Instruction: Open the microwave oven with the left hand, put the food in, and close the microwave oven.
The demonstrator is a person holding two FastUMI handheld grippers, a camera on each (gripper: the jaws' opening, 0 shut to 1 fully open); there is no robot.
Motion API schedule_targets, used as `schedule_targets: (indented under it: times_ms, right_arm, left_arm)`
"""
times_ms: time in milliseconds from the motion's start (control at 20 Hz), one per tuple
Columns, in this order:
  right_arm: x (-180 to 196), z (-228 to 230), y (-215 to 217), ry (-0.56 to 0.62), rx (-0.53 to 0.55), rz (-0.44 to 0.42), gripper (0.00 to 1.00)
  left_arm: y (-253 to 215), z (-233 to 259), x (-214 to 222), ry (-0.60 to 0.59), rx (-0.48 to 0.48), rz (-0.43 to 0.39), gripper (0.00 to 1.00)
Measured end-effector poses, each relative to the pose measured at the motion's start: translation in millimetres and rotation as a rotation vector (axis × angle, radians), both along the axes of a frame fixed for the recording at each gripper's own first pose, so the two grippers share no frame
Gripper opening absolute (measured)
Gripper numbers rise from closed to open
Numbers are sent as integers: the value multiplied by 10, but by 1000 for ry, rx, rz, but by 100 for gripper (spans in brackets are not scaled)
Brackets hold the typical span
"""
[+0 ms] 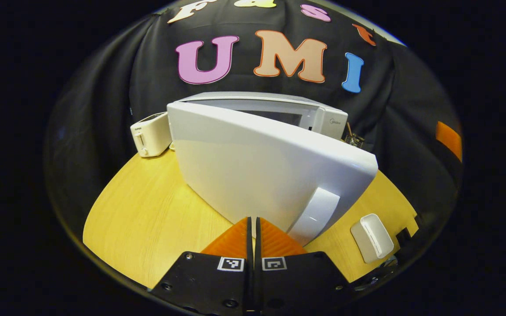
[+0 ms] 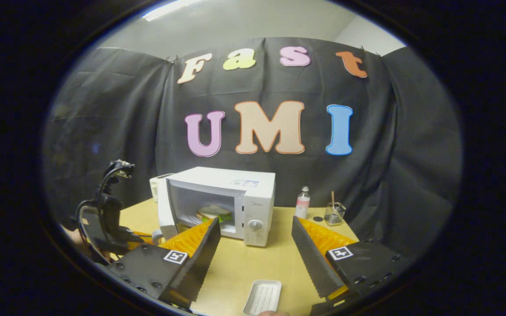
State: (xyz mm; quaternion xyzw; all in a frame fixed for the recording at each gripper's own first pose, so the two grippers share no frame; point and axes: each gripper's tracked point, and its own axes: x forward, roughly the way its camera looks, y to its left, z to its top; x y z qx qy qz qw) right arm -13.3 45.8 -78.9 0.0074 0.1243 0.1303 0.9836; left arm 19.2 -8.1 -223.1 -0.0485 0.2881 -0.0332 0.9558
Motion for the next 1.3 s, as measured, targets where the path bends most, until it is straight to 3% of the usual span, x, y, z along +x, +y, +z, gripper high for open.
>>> schedule_targets:
  times_ms: [100,150,300,350,450,500,550,600,900,950,1300]
  right_arm:
    - [-11,53,-129,-1,15,-26,92]
    - [-21,95,-189,-3,22,-39,100]
    - [-41,196,-357,-23,18,-69,92]
    - [-60,230,-404,-28,15,-76,100]
    - [-82,257,-476,-36,10,-93,100]
    - [-79,259,-512,-37,7,-102,92]
    - [-93,272,-540,-38,7,-112,92]
    - [-101,280,-566,-38,7,-120,100]
    - [-88,293,-720,-36,5,-158,100]
    - [-82,297,-734,-33,7,-161,92]
    - [-50,289,-766,-33,6,-175,92]
  left_arm:
    - [-93,-7,180,0,-6,-12,1]
    - [-142,-4,256,0,-10,-21,1]
    - [-264,2,495,-5,1,-41,1]
    - [-293,-11,550,-5,11,-44,1]
    - [-362,-18,665,-7,21,-56,1]
    - [-399,-25,720,-6,27,-64,1]
    - [-429,-28,781,-7,33,-72,1]
    - [-451,-26,841,-9,39,-75,1]
    - [-608,17,1145,-30,57,-112,1]
    - [-632,11,1185,-29,63,-118,1]
    - [-736,7,1388,-41,76,-134,1]
